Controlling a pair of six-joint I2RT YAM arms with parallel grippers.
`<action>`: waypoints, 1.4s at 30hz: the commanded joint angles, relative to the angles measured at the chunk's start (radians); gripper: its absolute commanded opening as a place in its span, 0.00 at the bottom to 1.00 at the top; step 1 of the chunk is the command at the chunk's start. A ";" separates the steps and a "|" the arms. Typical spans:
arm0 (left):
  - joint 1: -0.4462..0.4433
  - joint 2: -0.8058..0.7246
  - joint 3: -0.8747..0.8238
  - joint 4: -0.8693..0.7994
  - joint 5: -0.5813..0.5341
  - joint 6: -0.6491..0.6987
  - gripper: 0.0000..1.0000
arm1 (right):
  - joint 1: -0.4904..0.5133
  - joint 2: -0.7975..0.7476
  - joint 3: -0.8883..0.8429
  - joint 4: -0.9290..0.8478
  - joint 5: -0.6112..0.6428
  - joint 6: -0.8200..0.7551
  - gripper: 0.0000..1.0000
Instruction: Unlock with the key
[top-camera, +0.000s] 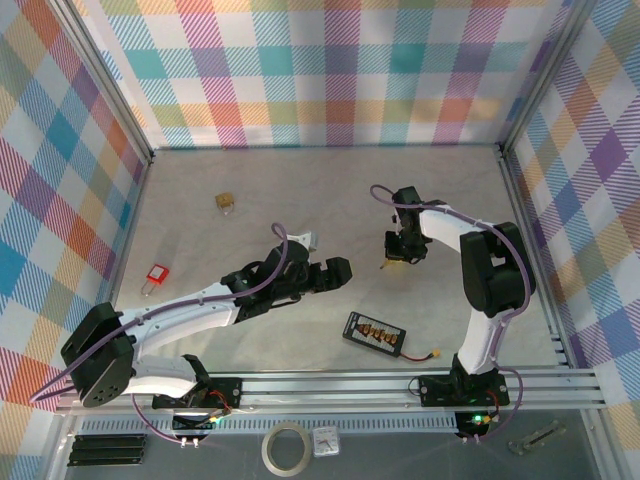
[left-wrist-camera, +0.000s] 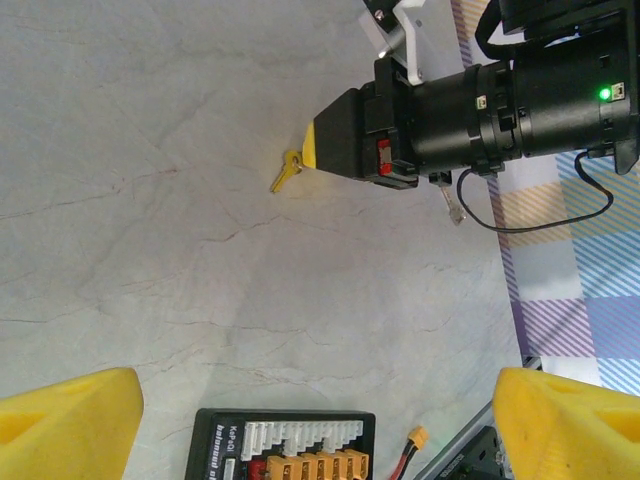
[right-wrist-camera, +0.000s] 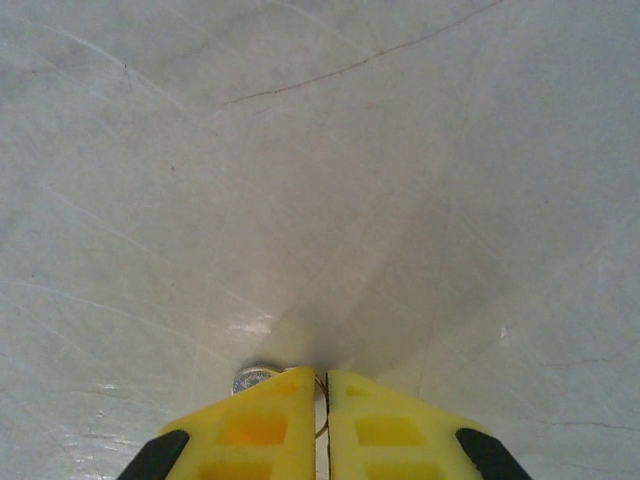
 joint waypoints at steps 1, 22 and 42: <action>-0.013 0.013 -0.003 -0.013 -0.001 0.021 0.90 | 0.011 0.002 -0.005 -0.036 -0.018 -0.008 0.09; -0.018 0.109 0.009 0.088 0.077 0.018 0.91 | 0.018 -0.150 -0.067 -0.068 -0.029 0.101 0.00; -0.018 0.114 -0.003 0.140 0.109 -0.006 0.90 | 0.024 -0.112 -0.073 -0.100 -0.056 0.034 0.51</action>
